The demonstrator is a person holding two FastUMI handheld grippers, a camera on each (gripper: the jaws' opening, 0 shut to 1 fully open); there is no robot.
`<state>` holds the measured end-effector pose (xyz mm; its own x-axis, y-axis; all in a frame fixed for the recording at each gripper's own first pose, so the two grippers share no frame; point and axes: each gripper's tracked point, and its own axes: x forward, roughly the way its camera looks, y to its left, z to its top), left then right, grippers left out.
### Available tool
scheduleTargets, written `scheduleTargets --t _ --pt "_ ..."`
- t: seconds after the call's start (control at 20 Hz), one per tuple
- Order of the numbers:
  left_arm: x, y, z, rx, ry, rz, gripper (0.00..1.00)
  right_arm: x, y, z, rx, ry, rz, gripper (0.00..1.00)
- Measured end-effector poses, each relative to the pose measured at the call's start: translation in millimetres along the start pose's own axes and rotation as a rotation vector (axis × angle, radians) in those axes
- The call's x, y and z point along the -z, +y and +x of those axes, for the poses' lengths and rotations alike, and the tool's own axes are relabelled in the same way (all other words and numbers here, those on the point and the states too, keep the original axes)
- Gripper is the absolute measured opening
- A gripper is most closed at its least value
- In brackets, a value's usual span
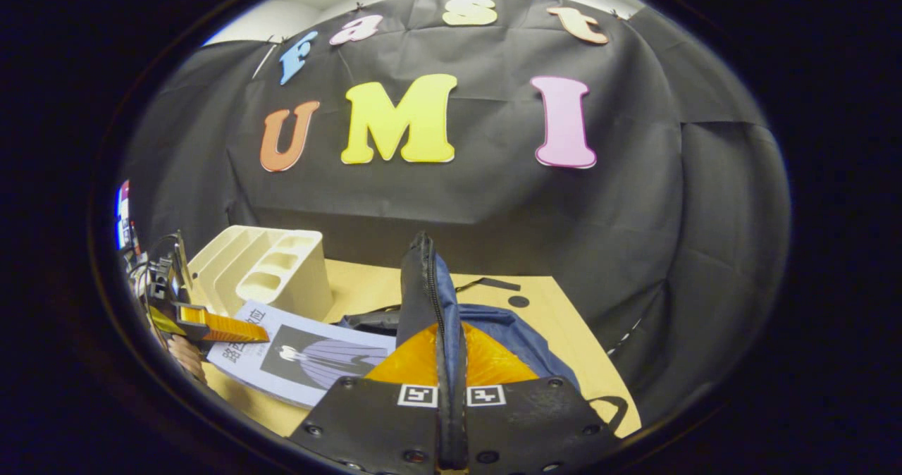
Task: Open the schoolbag, grab two books from the bookshelf and put them into the schoolbag.
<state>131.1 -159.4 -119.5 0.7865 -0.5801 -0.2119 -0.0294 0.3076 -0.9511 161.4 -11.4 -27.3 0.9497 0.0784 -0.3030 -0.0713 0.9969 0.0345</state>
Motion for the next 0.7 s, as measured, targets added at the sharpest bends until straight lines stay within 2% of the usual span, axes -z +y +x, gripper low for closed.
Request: scheduleTargets --t 0.25,0.4,0.7 --pt "4 1 14 -0.008 -0.073 0.042 0.46 -12 1 -10 -0.01 -0.047 -0.029 0.0" --pt "5 -6 35 -0.023 -0.104 0.1 0.46 -17 -2 -12 -0.006 -0.071 -0.041 0.0" --pt "36 -29 89 -0.018 -0.062 0.161 0.47 -17 -3 -13 -0.044 -0.074 -0.04 0.0"
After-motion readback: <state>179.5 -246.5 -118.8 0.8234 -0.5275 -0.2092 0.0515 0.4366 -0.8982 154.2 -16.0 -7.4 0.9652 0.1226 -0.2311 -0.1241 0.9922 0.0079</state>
